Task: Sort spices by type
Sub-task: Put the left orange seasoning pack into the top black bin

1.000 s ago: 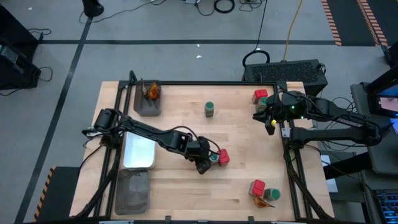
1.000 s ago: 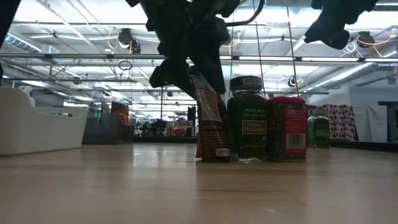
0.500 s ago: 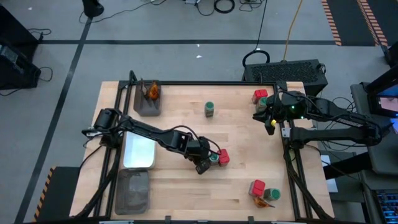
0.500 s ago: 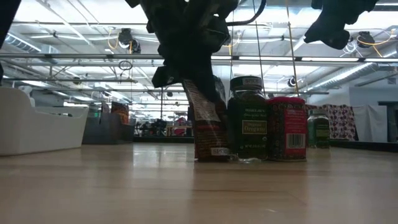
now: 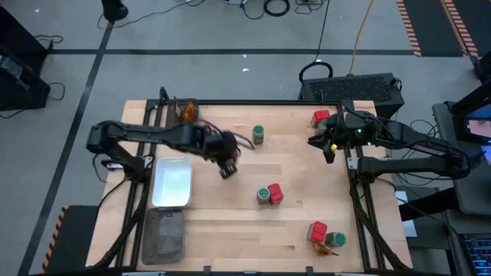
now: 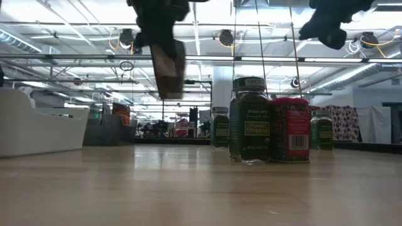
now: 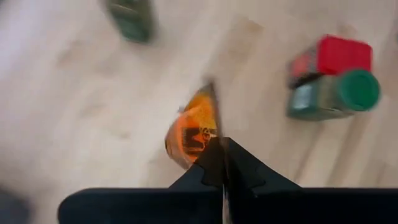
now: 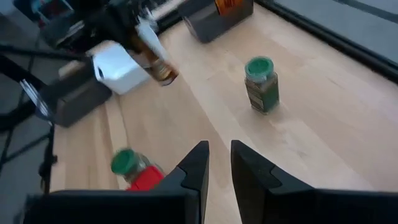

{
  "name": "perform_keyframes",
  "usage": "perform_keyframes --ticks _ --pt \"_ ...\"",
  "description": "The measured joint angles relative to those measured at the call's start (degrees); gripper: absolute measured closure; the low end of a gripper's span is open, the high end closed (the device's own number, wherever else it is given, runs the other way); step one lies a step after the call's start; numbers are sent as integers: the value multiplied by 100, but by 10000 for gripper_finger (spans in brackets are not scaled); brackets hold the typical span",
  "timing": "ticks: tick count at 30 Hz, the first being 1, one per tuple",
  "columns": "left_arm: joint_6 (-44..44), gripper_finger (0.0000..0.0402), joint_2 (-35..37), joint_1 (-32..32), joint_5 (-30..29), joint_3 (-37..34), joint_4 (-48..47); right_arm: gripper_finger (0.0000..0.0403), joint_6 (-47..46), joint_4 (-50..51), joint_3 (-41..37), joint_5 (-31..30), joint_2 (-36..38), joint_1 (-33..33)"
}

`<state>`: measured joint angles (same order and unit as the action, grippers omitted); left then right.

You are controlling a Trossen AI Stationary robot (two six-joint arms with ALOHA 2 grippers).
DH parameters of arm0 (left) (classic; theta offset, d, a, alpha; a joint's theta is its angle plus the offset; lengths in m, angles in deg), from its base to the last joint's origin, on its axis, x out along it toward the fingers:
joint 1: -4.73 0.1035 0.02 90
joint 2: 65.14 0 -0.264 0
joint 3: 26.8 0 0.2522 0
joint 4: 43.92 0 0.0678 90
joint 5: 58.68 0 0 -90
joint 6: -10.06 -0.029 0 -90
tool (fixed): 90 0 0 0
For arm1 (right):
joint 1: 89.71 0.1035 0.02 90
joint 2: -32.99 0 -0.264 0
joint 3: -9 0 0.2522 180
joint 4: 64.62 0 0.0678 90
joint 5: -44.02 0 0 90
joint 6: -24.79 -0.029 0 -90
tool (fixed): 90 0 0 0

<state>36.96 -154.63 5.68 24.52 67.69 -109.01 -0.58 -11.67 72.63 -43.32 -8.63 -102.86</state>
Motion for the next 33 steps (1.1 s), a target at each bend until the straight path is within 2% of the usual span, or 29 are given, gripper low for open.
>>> perform_keyframes --ticks 8,17,22,27,33 --pt "-609 401 876 1115 -67 0 -841 353 -513 -714 0 11 -328 0" --pt "-495 401 1291 2581 -286 -153 -1862 353 -907 -1291 0 46 -782 2" --pt "-631 401 1502 3267 -262 -574 -1813 353 -1002 -1470 0 75 -1021 20" --pt "-641 401 1739 3686 -145 -1292 -1720 353 -1003 -1469 0 75 -1170 127" --pt "-497 401 2019 4100 -119 -2208 -847 353 -1002 -1470 0 72 -1267 175"
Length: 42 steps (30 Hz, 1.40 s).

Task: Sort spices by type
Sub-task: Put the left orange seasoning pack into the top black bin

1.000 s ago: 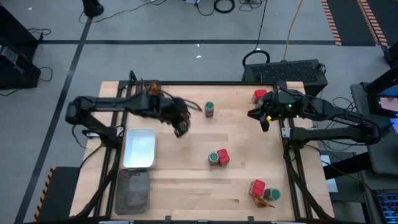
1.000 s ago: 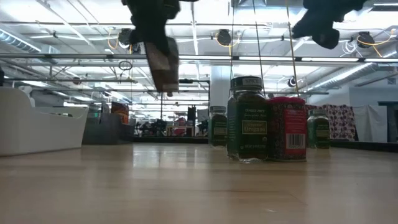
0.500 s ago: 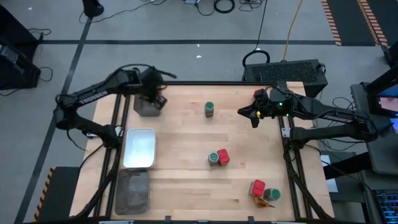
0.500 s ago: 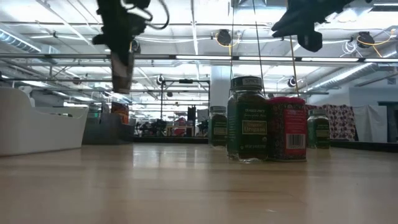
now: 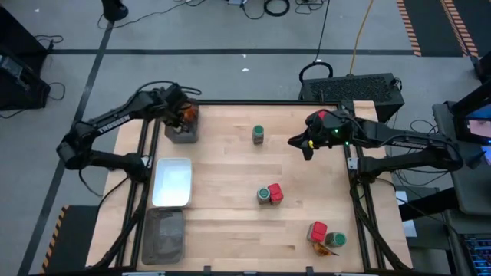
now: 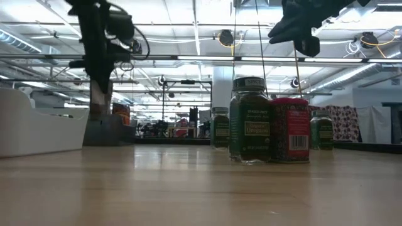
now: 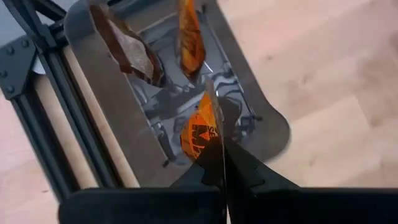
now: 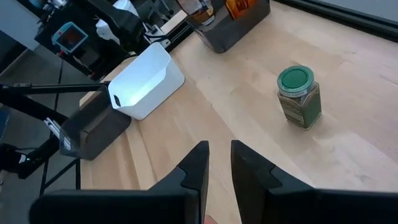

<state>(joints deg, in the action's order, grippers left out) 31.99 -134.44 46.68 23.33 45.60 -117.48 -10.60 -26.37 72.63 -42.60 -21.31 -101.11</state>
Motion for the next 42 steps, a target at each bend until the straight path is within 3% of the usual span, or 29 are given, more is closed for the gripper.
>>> perform_keyframes --ticks 12,27,42 --pt "161 401 23 364 -66 -1010 899 353 46 11 0 0 -18 0" --pt "113 400 23 689 -90 -1320 1203 353 220 13 0 -4 -18 0" --pt "126 273 23 682 -107 -1320 1286 353 200 13 0 -9 -18 0"
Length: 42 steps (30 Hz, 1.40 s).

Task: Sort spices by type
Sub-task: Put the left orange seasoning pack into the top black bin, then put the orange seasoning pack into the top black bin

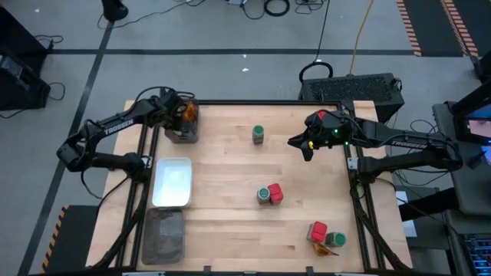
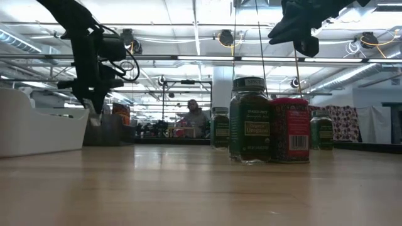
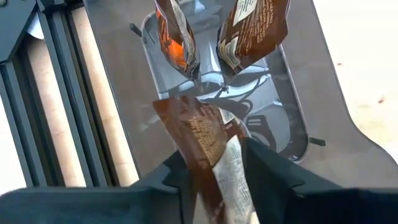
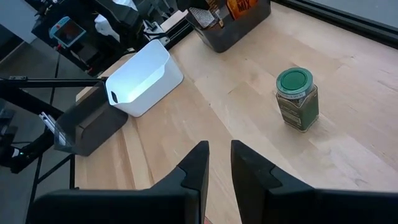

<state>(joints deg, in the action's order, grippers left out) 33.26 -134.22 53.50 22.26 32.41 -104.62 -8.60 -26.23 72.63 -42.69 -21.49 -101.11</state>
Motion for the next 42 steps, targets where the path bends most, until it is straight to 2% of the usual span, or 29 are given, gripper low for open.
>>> perform_keyframes --ticks 9,19,24,28,35,42 --pt "-154 222 0 0 192 461 -132 353 -1 0 0 -13 0 0" --pt "-544 218 0 -4 33 1681 -1075 353 -94 0 0 -7 0 0" --pt "-825 218 2 -81 125 2340 -1168 353 -153 0 0 2 2 0" --pt "-1212 218 4 -316 719 2565 -798 353 -153 -2 0 2 2 0" --pt "-1405 218 -4 -1072 2528 2539 490 353 -153 19 0 2 2 0" --pt "-1305 218 -227 -2397 2682 2535 1971 353 -81 225 0 7 2 3"
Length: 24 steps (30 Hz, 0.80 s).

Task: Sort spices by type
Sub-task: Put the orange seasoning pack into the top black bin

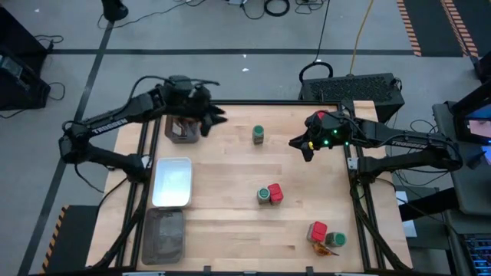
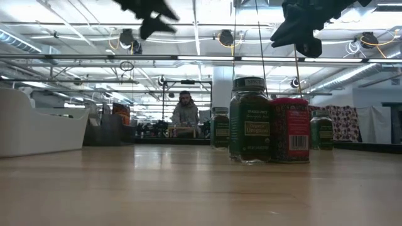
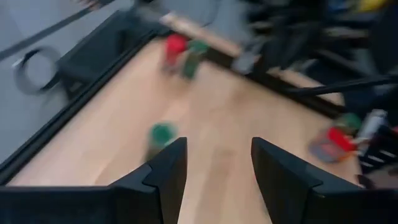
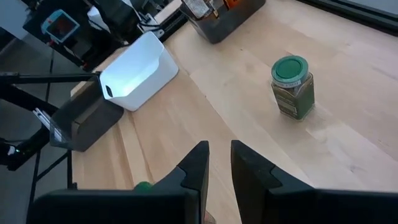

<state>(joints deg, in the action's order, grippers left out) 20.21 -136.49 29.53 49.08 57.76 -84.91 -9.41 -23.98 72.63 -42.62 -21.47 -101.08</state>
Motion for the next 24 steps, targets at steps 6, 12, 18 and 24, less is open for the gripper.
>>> perform_keyframes --ticks 6,12,18,24 --pt "0 218 -504 -1053 4 -2 1065 353 298 -14 0 384 0 122" --pt "604 218 -1241 -1923 6 -7 2509 353 668 -355 0 689 0 351" --pt "1238 220 -1827 -2576 -211 -9 3623 353 915 -723 0 918 48 637" --pt "1284 234 -2048 -3099 -323 249 3677 353 361 -766 2 1027 229 1099"
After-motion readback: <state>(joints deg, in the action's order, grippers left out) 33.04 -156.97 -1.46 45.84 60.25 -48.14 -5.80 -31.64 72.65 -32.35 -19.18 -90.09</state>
